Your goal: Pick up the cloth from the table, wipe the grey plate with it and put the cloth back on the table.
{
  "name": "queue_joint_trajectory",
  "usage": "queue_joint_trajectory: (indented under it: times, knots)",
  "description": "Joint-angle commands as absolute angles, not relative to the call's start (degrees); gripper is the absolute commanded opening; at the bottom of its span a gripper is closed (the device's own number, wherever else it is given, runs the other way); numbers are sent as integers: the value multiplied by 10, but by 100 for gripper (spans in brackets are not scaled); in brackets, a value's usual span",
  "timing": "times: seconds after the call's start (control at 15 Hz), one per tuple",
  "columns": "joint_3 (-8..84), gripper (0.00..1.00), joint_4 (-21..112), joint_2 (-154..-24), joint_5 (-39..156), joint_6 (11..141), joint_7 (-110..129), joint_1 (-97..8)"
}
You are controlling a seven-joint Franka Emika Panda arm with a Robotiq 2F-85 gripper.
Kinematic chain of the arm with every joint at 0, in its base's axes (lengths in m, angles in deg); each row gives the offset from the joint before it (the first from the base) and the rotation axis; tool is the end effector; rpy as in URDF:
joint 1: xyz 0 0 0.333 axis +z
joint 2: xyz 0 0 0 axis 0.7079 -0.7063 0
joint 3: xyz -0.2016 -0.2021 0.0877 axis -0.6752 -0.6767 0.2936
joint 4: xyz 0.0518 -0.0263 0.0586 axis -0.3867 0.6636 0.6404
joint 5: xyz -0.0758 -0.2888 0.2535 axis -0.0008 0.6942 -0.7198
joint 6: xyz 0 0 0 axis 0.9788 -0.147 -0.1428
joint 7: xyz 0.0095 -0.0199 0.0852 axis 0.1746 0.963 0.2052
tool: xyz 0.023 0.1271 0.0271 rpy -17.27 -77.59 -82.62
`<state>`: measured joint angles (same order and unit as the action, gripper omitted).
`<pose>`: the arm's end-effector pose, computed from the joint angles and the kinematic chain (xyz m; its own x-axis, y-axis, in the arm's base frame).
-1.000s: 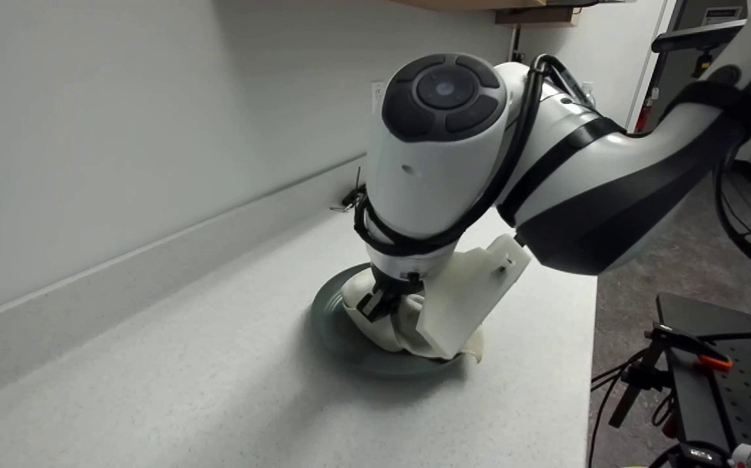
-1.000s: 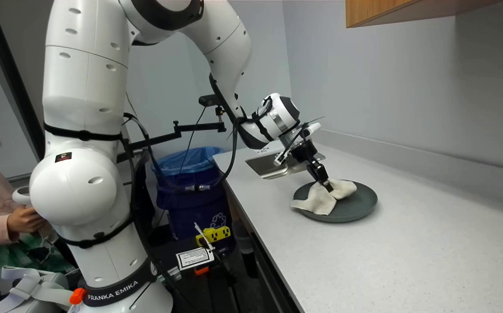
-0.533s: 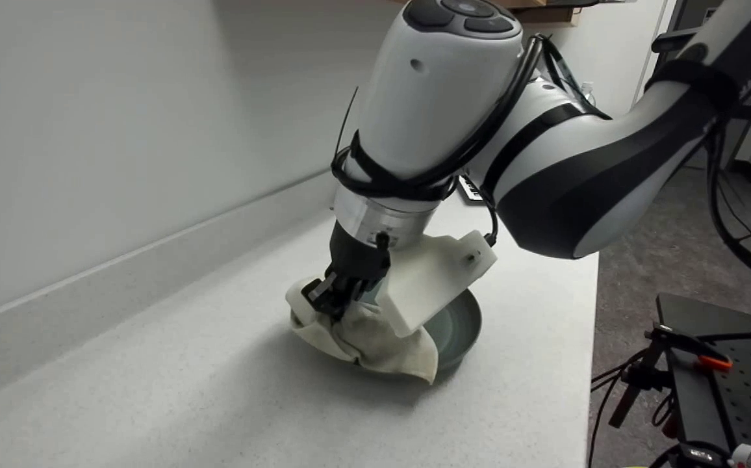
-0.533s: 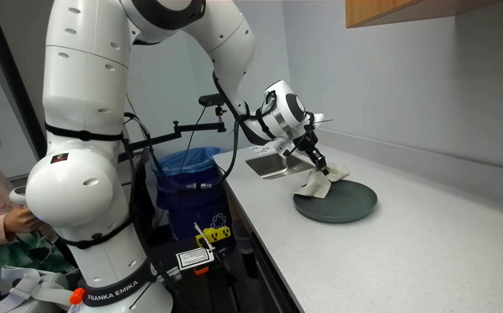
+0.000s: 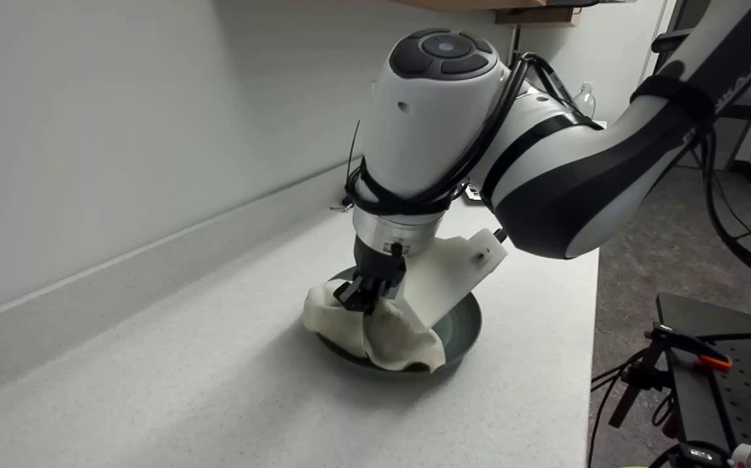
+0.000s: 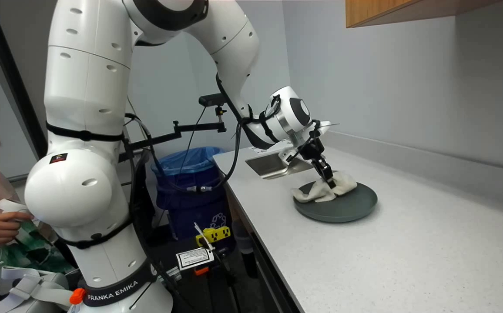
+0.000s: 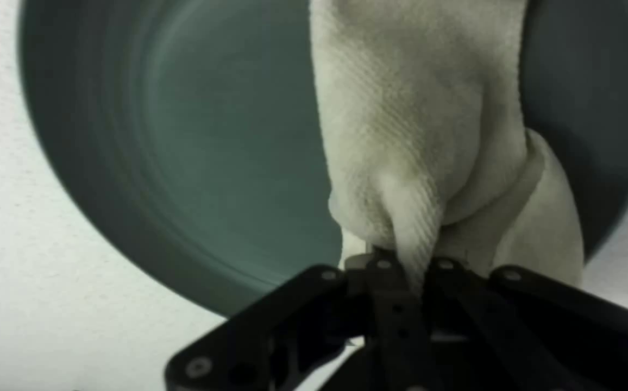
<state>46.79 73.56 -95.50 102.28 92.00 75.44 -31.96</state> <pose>0.5565 0.1888 0.1989 0.9029 -0.1865 0.3872 -0.2618 -0.9532 0.1513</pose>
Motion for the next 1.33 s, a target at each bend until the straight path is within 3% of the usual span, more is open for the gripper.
queue_joint_trajectory:
  times: [0.0, 0.6, 1.0, 1.27]
  knots:
    - [417, 2, 743, -929, 1075, 845, 804, -281]
    - [449, 2, 736, -905, 1216, 616, 899, -288]
    - [498, 2, 733, -933, 1169, 706, 872, -305]
    - [511, 2, 729, -935, 1139, 835, 859, -314]
